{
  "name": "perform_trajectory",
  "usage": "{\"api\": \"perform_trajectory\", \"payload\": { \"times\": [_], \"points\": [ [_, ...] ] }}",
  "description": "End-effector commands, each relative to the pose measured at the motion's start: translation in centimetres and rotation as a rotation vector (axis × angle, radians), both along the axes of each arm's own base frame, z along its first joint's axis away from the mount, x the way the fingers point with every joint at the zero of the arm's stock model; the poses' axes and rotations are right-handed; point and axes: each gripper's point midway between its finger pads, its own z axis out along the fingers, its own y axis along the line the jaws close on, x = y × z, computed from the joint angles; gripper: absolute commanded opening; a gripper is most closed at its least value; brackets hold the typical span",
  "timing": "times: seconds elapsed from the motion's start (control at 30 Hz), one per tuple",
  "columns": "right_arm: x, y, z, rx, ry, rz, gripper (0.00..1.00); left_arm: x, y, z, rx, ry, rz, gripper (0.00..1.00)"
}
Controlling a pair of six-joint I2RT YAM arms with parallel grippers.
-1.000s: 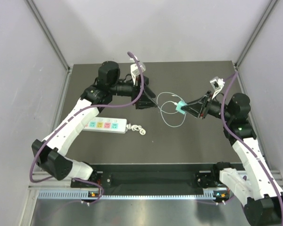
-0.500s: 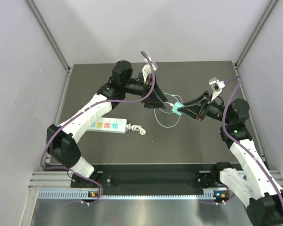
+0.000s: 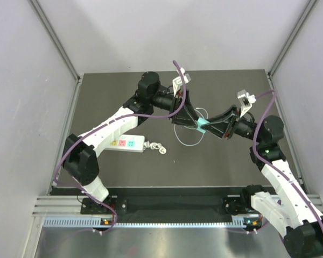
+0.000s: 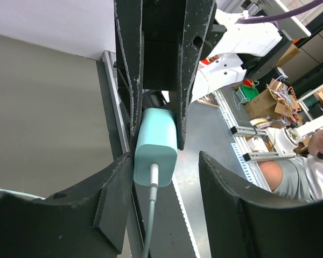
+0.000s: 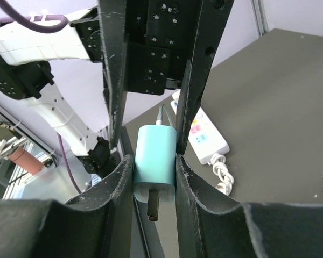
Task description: Insert the plug
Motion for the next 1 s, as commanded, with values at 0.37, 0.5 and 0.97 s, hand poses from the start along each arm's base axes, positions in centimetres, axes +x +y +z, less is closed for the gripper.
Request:
{"api": "perform_trajectory", "payload": {
  "times": [0.37, 0.5, 0.97],
  "points": [
    [-0.8, 0.1, 1.8, 0.081, -0.11, 0.012, 0.0, -1.0, 0.4, 0.7, -0.031, -0.034, -0.078, 0.36],
    [-0.6, 0.2, 1.7, 0.081, -0.101, 0.01, 0.0, -0.8, 0.3, 0.6, -0.032, -0.037, -0.069, 0.38],
    [0.4, 0.1, 0.8, 0.075, -0.07, -0.021, 0.0, -0.2, -0.3, -0.6, -0.012, -0.006, -0.072, 0.24]
  ]
}}
